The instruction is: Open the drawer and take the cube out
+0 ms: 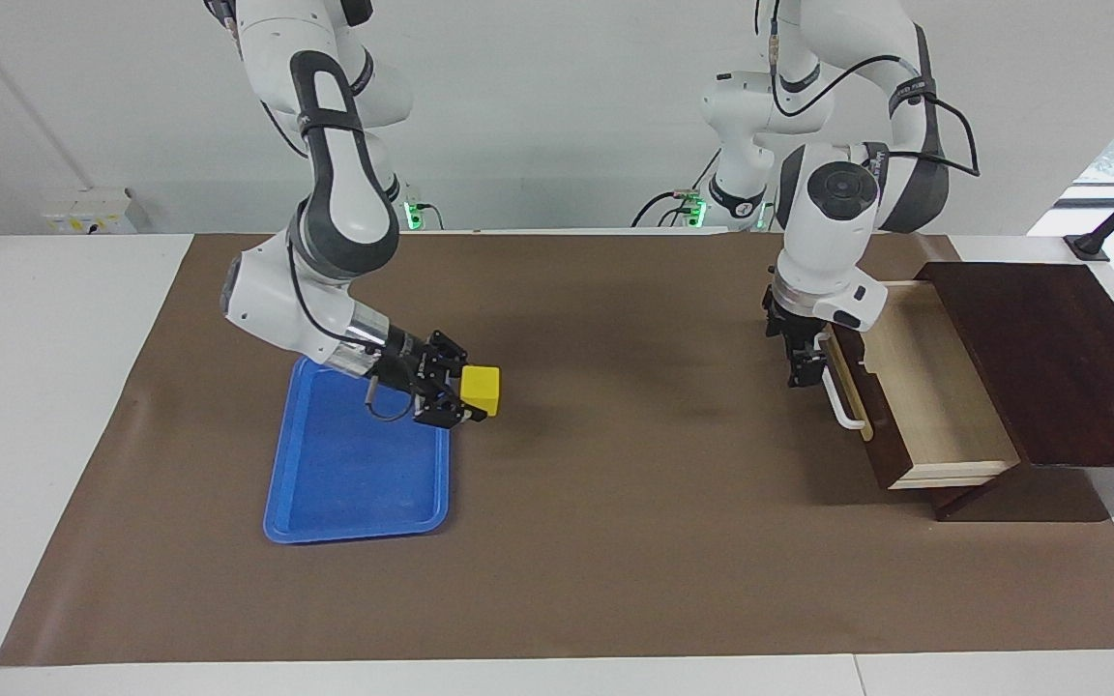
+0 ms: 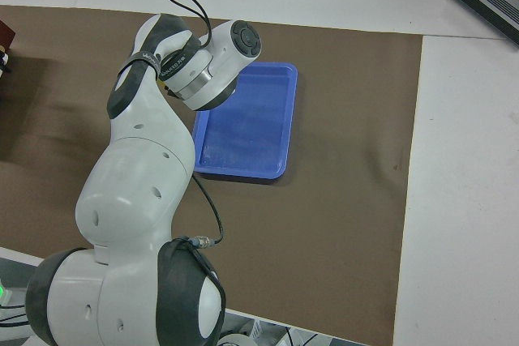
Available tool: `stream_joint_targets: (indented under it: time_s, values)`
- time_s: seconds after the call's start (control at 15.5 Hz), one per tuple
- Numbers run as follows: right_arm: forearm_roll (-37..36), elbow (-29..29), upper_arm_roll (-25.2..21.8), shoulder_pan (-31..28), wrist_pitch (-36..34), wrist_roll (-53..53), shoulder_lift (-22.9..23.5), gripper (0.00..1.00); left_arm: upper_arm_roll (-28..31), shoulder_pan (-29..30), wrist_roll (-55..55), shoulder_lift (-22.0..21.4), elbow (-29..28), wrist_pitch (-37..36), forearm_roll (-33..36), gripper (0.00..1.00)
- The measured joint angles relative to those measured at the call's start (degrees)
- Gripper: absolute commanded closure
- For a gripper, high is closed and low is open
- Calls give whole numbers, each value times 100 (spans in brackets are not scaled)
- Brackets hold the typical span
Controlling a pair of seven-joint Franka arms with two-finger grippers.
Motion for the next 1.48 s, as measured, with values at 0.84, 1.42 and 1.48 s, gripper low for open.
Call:
stream_joint_targets:
  time_s: [0.84,1.42,1.48]
  values:
    - [-369,-564,-11,-943,-131,-1142,424,100,-54,1510,1909,-17,-3,620,-32,0]
    - [-369,-927,-26,-1141,-65,-1984,424,100,-55,2055,2448,16,-11,907,-18,0]
    - [-369,-930,-23,-1141,-65,-1984,424,80,-75,2104,2526,13,-12,909,-77,0]
